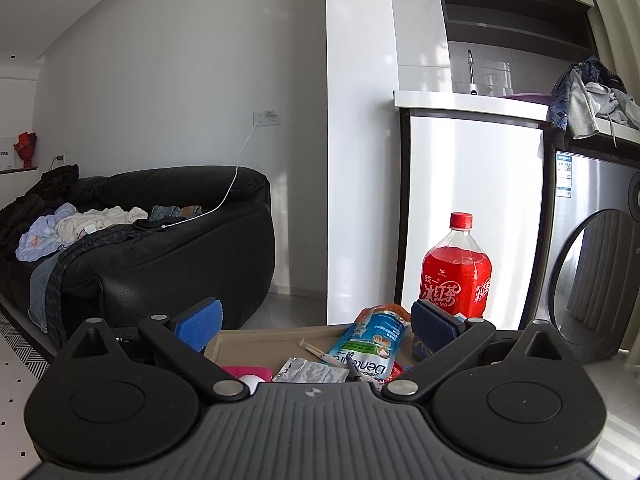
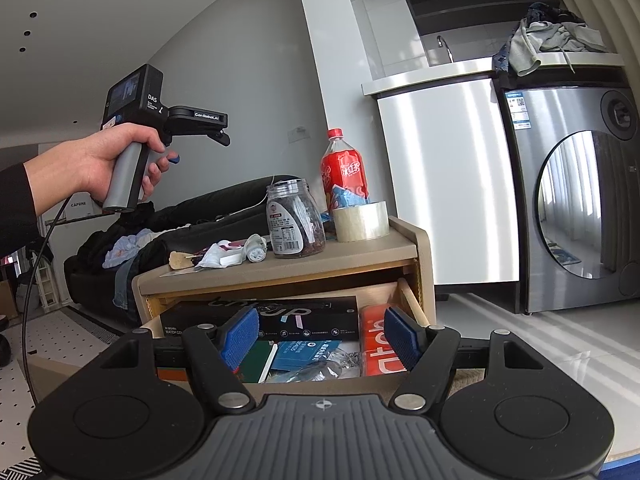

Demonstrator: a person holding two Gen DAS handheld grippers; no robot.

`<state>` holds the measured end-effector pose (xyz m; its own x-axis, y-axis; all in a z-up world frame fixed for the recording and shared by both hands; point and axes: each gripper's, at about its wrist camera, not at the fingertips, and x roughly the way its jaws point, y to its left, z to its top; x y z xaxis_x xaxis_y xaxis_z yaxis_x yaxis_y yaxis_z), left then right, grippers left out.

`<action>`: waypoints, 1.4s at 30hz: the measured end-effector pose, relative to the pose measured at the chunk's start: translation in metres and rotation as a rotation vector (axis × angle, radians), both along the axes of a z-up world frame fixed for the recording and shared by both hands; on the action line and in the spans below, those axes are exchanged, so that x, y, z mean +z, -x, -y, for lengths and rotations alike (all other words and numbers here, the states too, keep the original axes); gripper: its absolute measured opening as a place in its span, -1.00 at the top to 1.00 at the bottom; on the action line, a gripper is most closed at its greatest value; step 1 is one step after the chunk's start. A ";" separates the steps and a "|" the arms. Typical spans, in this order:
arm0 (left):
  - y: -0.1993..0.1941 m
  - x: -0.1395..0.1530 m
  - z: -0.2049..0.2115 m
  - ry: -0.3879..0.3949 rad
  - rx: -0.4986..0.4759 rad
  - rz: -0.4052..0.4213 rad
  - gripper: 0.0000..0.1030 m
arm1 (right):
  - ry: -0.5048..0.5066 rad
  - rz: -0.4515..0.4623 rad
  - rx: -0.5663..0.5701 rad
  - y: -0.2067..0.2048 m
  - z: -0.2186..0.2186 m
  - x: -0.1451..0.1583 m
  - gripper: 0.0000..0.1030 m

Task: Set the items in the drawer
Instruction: 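Move the left gripper over the items on the nightstand top, then lower the left gripper onto the pen and close on it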

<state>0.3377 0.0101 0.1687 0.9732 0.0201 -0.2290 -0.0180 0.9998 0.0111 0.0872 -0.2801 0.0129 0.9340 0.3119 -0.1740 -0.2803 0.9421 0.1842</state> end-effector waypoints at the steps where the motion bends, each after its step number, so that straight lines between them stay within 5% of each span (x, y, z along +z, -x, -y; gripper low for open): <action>1: -0.006 -0.002 0.002 -0.007 -0.003 -0.008 -1.00 | 0.004 -0.002 0.000 -0.002 0.000 0.000 -0.42; 26: -0.137 -0.068 0.037 -0.045 -0.003 -0.255 -1.00 | 0.059 -0.013 -0.014 -0.006 -0.009 0.000 -0.42; 42: -0.163 -0.094 0.027 -0.014 -0.031 -0.349 -1.00 | 0.050 -0.014 -0.033 -0.008 -0.003 -0.003 -0.42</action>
